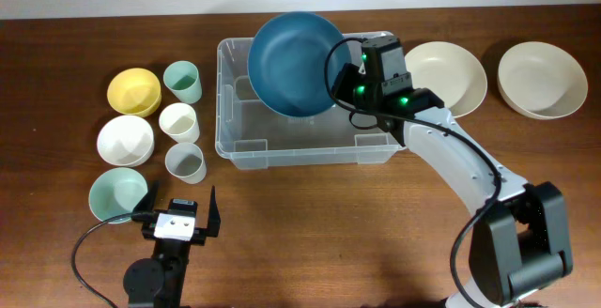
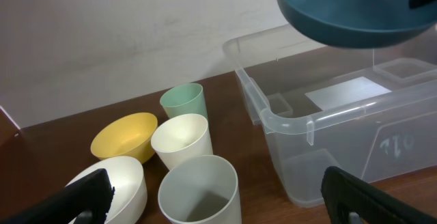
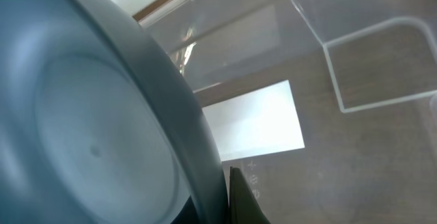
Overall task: Pack container
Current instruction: 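Lift the dark blue bowl and carry it over the clear bin, then lower the dark blue bowl into the bin and open the right gripper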
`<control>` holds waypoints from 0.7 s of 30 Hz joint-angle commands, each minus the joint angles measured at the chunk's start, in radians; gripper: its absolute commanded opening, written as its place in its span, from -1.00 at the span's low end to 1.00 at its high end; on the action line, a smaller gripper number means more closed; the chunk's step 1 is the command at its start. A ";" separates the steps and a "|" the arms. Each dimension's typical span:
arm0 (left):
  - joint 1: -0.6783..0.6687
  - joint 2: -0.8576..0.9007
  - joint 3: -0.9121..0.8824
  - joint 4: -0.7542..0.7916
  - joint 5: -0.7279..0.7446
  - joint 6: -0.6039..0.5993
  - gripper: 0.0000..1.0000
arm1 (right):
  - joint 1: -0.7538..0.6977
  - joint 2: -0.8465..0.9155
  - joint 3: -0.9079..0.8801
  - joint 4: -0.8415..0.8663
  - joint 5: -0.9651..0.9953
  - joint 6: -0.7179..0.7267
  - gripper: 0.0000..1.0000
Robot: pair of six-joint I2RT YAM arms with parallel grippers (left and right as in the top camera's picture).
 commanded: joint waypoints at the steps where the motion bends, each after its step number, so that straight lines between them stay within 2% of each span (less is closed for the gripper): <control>1: 0.004 -0.001 -0.002 -0.008 -0.004 0.005 0.99 | 0.017 0.019 0.030 0.018 0.025 0.035 -0.92; 21: 0.004 -0.001 -0.002 -0.008 -0.004 0.005 0.99 | 0.066 0.098 0.030 0.049 0.051 0.069 -0.92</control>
